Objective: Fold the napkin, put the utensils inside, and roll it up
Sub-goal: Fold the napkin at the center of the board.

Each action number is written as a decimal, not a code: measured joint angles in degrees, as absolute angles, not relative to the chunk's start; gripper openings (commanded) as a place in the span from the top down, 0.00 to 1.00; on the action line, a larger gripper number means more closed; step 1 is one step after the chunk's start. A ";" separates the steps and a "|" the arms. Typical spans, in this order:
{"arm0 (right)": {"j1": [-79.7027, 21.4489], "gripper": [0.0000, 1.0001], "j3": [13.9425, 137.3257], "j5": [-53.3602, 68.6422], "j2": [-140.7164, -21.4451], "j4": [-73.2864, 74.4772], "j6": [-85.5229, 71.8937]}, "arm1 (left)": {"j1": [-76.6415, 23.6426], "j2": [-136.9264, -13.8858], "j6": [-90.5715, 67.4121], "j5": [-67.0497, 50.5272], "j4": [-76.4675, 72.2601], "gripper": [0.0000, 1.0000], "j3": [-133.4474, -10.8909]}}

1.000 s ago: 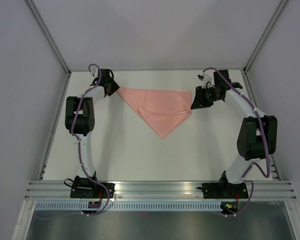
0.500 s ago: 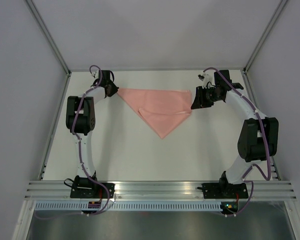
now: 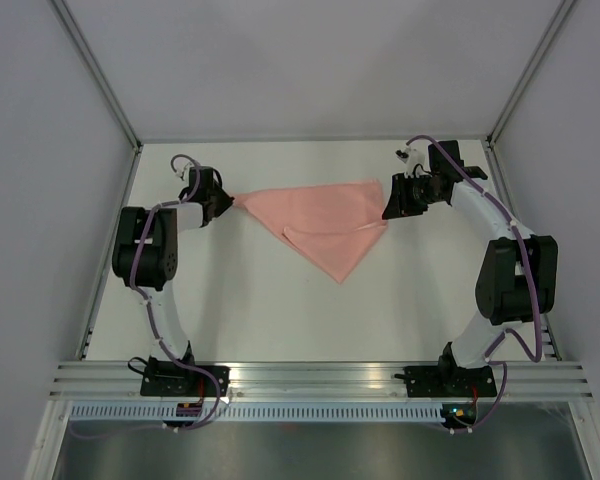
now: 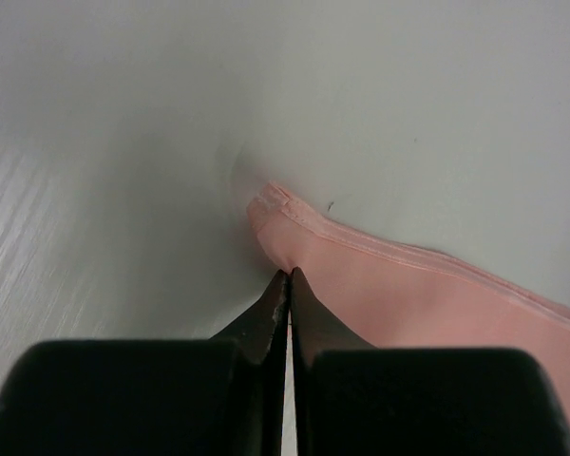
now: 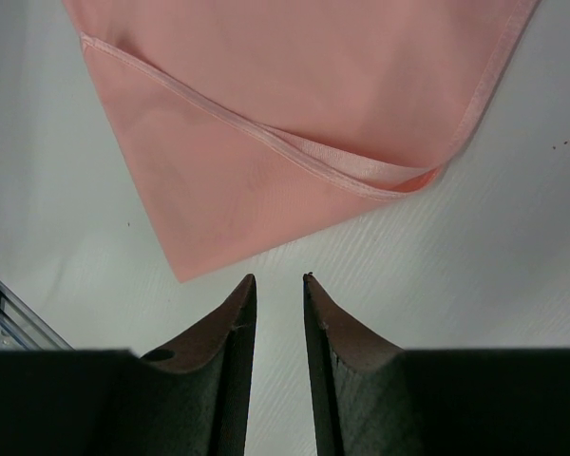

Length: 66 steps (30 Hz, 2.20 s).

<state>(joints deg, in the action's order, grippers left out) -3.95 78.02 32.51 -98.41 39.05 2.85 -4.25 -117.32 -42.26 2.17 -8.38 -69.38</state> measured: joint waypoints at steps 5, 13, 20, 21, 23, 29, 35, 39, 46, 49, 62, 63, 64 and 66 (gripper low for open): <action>-4.16 0.67 77.80 32.51 -98.41 39.09 3.27 | -4.23 -111.37 -42.74 1.76 -12.60 0.98 -60.29; -5.61 0.67 77.25 32.40 -98.41 39.64 3.84 | -3.92 -101.75 -42.68 1.34 -20.12 0.98 -49.63; -6.74 0.67 77.25 31.35 -98.41 39.72 4.56 | -3.64 -98.70 -41.21 -8.12 -34.30 0.97 -45.78; -6.90 0.68 77.25 31.05 -98.41 39.72 4.60 | -3.70 -98.70 -41.04 -10.17 -36.27 0.97 -45.58; -6.98 0.67 77.25 30.48 -98.41 39.70 4.80 | -4.05 -98.74 -40.82 -16.01 -40.64 0.97 -45.54; -7.03 0.68 77.25 29.17 -98.41 39.66 4.99 | -9.02 -100.27 -40.60 -31.16 -51.75 0.96 -45.65; -7.03 0.68 77.25 27.51 -98.41 39.46 5.41 | -17.15 -107.44 -40.62 -42.98 -57.63 0.96 -46.83; -7.03 0.68 77.25 26.59 -98.41 39.33 5.61 | -22.00 -112.07 -40.64 -47.68 -58.72 0.96 -48.14; -7.03 0.68 77.25 25.45 -98.41 38.74 5.80 | -27.46 -114.39 -39.35 -51.68 -57.21 0.96 -51.07; -7.03 0.68 77.23 25.23 -98.41 38.39 5.80 | -28.91 -114.41 -37.15 -52.40 -54.46 0.96 -52.53; -7.03 0.68 77.17 24.88 -98.41 38.13 5.82 | -32.25 -115.26 -26.92 -53.06 -39.51 0.95 -55.92; -7.03 0.68 77.17 24.88 -98.41 38.13 5.82 | -32.47 -115.42 -26.48 -53.06 -38.98 0.95 -56.07; -7.03 0.68 77.17 24.88 -98.41 38.13 5.85 | -32.75 -115.72 -25.93 -53.06 -38.46 0.94 -56.27; -7.03 0.68 77.17 24.88 -98.41 38.13 5.82 | -33.34 -116.31 -24.88 -53.01 -36.73 0.93 -56.73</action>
